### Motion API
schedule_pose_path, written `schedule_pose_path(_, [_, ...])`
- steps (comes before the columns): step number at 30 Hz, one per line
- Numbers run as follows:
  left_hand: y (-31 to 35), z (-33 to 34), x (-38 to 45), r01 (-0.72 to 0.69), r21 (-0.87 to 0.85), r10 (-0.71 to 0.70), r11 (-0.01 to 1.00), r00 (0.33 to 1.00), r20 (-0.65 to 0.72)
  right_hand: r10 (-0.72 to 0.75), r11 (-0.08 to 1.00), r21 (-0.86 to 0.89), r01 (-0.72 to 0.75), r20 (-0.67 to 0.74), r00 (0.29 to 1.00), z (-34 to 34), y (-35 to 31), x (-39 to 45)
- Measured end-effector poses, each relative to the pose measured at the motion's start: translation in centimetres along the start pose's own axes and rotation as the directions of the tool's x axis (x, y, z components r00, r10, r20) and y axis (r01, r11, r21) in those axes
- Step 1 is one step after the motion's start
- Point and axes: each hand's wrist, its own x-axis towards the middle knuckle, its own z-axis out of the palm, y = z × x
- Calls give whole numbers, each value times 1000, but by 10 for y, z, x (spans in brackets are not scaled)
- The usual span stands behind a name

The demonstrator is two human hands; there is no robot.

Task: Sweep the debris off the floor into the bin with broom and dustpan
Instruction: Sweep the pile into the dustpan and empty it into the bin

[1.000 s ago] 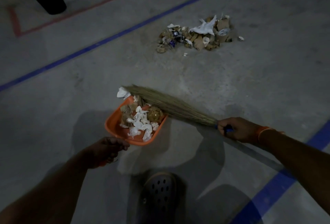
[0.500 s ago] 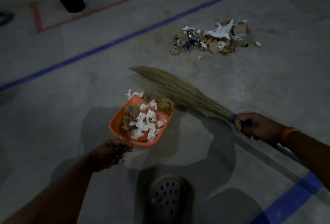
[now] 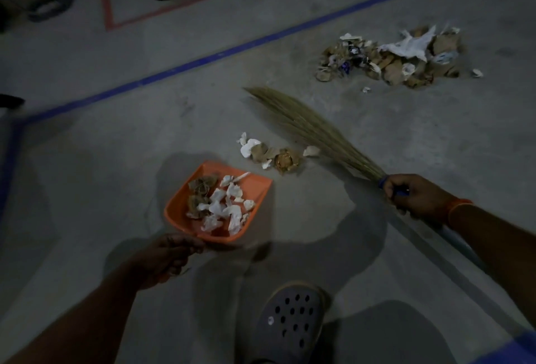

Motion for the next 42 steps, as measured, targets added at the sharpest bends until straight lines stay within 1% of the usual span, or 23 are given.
schedule_pose_path(3, [-2, -17, -1, 55, 100, -51, 993, 998, -41, 54, 997, -52, -55, -11, 998, 13, 11, 8])
schedule_pose_path(6, [14, -21, 6, 64, 184, -60, 981, 998, -31, 51, 993, -102, -51, -6, 999, 26, 7, 19])
schedule_pose_path(9, [35, -22, 17, 37, 123, -45, 992, 997, 60, -10, 989, -146, 12, 14, 1000, 34, -13, 37])
schedule_pose_path(11, [52, -15, 22, 50, 89, -56, 995, 997, 61, -46, 983, -177, 53, 42, 998, 36, -26, 50])
schedule_pose_path(13, [68, 0, 25, 50, 100, -56, 994, 997, 60, -72, 976, -199, 91, 98, 993, 38, -37, 59])
schedule_pose_path(15, [77, 8, 32, 36, 90, -44, 995, 994, 96, -97, 966, -225, 128, 143, 985, 39, -44, 64])
schedule_pose_path(20, [86, 26, 46, 38, 110, -50, 993, 993, 108, -151, 941, -259, 217, 252, 956, 47, -47, 61])
schedule_pose_path(22, [85, 32, 51, 13, 74, -23, 997, 991, 131, -168, 934, -259, 245, 284, 944, 52, -48, 55])
schedule_pose_path(24, [81, 36, 54, -4, 44, -1, 999, 993, 118, -193, 930, -251, 270, 295, 936, 57, -47, 48])
schedule_pose_path(29, [77, 46, 56, -52, -32, 55, 998, 993, 107, -230, 939, -202, 280, 239, 943, 63, -39, 30])
schedule_pose_path(35, [88, 53, 55, -129, -40, 133, 991, 984, 121, -249, 953, -137, 270, 150, 957, 58, -33, 21])
schedule_pose_path(39, [101, 59, 61, -182, -105, 194, 978, 973, 122, -267, 957, -95, 275, 87, 960, 45, -41, 28])
schedule_pose_path(42, [122, 61, 70, -213, -123, 228, 969, 965, 127, -237, 969, -55, 239, 46, 970, 29, -57, 41])
